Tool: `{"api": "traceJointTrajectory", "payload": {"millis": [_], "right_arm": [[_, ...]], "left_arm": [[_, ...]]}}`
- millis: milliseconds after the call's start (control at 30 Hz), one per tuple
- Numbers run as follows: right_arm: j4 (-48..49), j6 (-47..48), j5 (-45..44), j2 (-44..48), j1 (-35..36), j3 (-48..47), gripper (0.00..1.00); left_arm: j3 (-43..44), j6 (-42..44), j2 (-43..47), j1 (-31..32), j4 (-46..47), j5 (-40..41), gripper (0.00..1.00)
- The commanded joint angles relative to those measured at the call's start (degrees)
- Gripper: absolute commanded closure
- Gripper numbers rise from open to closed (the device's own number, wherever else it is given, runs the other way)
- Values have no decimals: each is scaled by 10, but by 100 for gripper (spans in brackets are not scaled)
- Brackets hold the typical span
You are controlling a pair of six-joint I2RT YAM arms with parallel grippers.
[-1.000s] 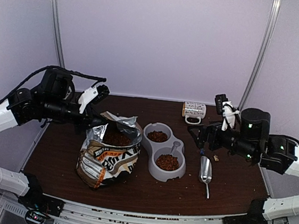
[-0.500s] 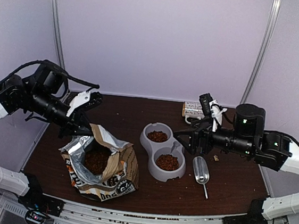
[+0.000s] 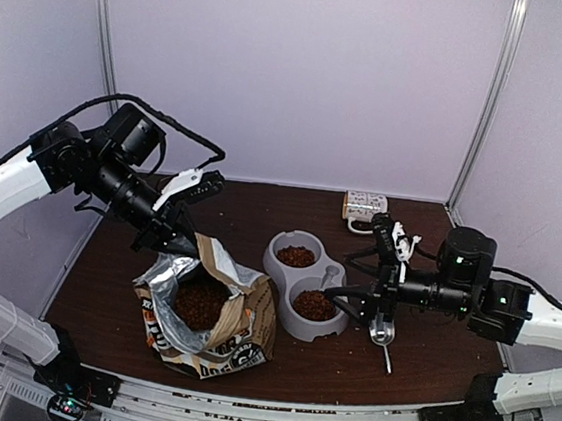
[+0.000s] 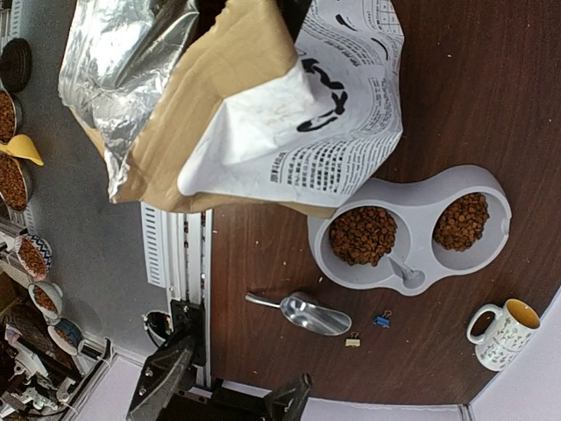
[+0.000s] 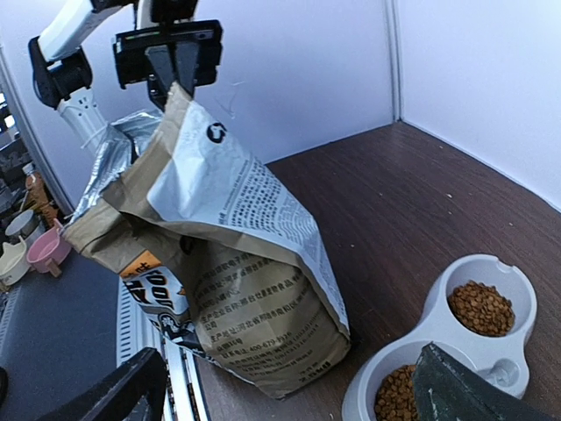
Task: Serve the pet food
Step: Adjust the pet food bag at the center of the board, then pass from the left arm to the right
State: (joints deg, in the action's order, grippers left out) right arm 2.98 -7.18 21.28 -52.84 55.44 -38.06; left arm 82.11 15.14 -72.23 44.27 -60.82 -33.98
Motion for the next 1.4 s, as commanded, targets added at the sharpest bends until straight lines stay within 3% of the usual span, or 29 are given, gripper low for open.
{"api": "traceJointTrajectory", "payload": {"millis": [0, 133, 300, 533, 733, 967, 1100, 1167, 1233, 1300, 1367], "right_arm": [[51, 35, 93, -33, -3, -28, 1], [35, 58, 126, -87, 11, -78, 6], [16, 128, 72, -141, 65, -134, 14], [-26, 209, 47, -226, 94, -203, 44], [-59, 249, 53, -273, 108, -252, 59], [-66, 263, 41, -308, 128, -280, 68], [-44, 241, -13, -317, 137, -285, 98], [-30, 215, -50, -312, 135, -280, 100], [5, 189, -78, -293, 131, -252, 100], [61, 152, -88, -268, 120, -208, 100], [111, 107, -89, -249, 99, -174, 100]], "left_arm": [[54, 15, 24, 5, 160, -101, 100], [51, 15, 24, 5, 160, -93, 100], [43, 17, 29, 5, 161, -77, 100], [40, 17, 35, 4, 161, -70, 100], [35, 18, 43, 4, 165, -56, 100], [23, 16, 52, 4, 178, -48, 100], [12, 10, 66, 4, 192, -43, 100], [6, 6, 74, 3, 200, -31, 100], [-1, 3, 85, 3, 205, -7, 92], [-10, -2, 99, 3, 211, 25, 71], [-22, -5, 115, 2, 217, 53, 58]]}}
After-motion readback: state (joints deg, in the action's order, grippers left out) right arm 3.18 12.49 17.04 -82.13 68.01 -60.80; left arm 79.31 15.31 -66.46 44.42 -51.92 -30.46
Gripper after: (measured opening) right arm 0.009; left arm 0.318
